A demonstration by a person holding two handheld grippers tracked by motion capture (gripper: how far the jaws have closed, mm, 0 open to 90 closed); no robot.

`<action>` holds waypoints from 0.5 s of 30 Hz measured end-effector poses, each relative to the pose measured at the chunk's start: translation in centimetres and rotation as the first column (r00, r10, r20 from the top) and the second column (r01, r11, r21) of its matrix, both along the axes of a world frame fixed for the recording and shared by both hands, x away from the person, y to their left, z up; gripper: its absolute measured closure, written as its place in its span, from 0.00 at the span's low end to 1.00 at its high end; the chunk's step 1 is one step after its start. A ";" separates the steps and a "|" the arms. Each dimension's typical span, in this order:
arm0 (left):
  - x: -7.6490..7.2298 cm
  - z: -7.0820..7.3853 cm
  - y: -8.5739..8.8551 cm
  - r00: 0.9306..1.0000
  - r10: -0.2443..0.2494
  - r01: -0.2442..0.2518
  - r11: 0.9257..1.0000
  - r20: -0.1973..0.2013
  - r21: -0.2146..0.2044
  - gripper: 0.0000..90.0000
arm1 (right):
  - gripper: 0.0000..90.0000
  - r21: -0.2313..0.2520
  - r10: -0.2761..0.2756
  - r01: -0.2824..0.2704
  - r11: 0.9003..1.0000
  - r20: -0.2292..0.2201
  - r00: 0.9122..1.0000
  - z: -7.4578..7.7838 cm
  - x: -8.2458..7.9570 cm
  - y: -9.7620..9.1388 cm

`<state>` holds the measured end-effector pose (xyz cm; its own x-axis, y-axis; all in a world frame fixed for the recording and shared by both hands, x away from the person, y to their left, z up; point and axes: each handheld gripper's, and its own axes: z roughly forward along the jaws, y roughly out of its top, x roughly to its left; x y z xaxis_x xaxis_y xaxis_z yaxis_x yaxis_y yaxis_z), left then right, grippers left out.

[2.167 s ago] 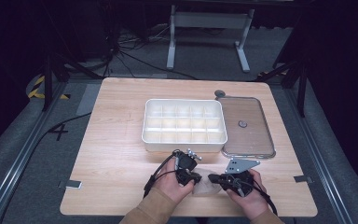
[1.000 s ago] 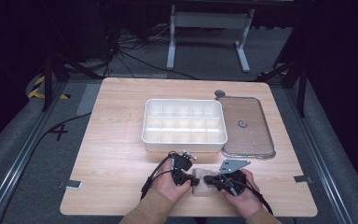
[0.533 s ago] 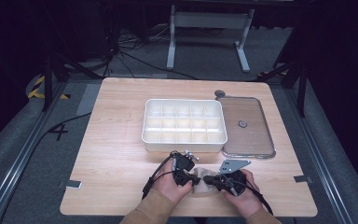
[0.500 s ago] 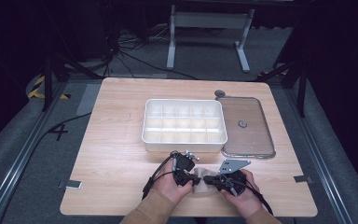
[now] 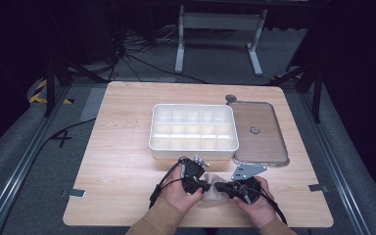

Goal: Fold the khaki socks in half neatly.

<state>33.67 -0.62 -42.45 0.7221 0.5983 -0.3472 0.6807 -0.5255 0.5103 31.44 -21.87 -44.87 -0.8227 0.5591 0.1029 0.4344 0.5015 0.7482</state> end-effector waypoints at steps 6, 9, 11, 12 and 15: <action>0.2 0.2 0.5 1.000 0.010 -0.010 1.000 -0.015 0.014 0.93 | 0.99 0.006 -0.041 0.041 0.999 0.007 0.999 0.9 0.0 -1.7; 0.3 0.2 0.6 1.000 0.017 -0.017 1.000 -0.026 0.022 0.93 | 0.99 -0.020 -0.079 0.079 0.997 -0.010 0.997 1.0 0.2 -2.7; 0.4 0.3 0.7 1.000 0.015 -0.014 0.999 -0.028 0.032 0.93 | 0.99 -0.032 -0.096 0.095 0.995 -0.020 0.995 0.8 0.3 -3.1; 0.5 0.3 0.7 1.000 0.011 -0.010 0.999 -0.024 0.034 0.93 | 0.99 -0.025 -0.095 0.094 0.995 -0.025 0.995 0.7 0.3 -3.1; 0.5 0.3 0.7 1.000 0.006 -0.005 0.999 -0.029 0.039 0.93 | 0.99 -0.018 -0.077 0.077 0.997 -0.029 0.997 0.6 0.2 -2.6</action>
